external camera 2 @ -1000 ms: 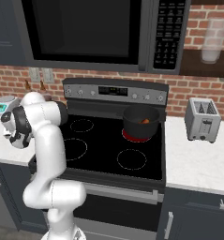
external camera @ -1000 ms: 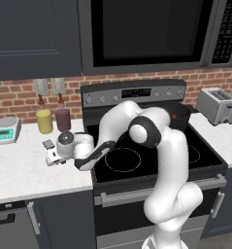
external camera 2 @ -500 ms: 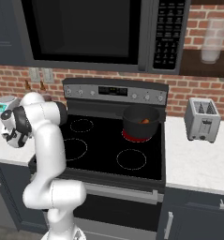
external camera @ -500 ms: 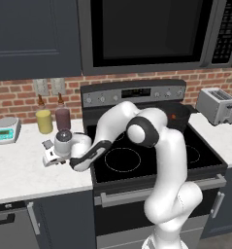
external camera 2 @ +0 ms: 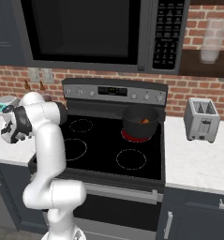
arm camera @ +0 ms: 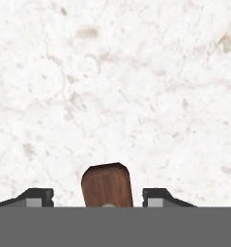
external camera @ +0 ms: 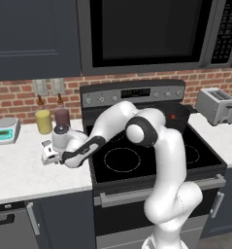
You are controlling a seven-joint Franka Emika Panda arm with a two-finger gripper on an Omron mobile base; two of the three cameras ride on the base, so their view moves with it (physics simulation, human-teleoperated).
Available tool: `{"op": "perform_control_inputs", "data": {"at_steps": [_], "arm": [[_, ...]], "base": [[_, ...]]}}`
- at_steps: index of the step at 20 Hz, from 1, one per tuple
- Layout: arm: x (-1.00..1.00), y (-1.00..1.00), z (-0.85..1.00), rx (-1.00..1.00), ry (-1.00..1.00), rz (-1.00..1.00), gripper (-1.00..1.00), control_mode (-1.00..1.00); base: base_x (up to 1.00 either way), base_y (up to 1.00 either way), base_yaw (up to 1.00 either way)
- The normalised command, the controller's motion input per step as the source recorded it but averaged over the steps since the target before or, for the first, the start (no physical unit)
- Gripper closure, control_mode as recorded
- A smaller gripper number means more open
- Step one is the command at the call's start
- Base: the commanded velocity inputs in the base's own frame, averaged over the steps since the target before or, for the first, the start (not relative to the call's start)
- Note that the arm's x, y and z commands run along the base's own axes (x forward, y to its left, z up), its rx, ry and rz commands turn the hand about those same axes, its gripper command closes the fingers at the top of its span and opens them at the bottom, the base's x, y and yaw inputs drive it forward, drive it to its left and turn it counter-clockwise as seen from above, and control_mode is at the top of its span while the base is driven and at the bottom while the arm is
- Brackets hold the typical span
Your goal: Put the bell pepper and bell pepper in the pot. Retrieve the spatula and lightly stir the vegetables in the pot.
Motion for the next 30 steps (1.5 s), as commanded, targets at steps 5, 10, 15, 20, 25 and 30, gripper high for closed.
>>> {"op": "perform_control_inputs", "data": {"at_steps": [5, 10, 15, 20, 25, 30], "arm": [[-0.09, 0.0, -0.3, 0.0, 0.05, 0.0, 1.0, -1.0], [-0.49, 0.0, -0.02, 0.0, 0.0, 0.0, 1.0, -1.0], [-0.78, 0.0, 0.45, 0.04, -0.12, 0.0, 1.0, -1.0], [-0.66, -0.01, 1.0, 0.25, -0.13, 0.0, 1.0, -1.0], [-0.52, 0.0, 1.0, 0.35, -0.01, -0.01, 1.0, -1.0], [-0.47, 0.0, 1.0, 0.42, 0.12, -0.13, 1.0, -1.0]], "base": [[0.0, 0.0, 0.0], [0.0, 0.0, 0.0], [0.0, 0.0, 0.0], [0.0, 0.0, 0.0], [0.0, 0.0, 0.0], [0.0, 0.0, 0.0]]}}
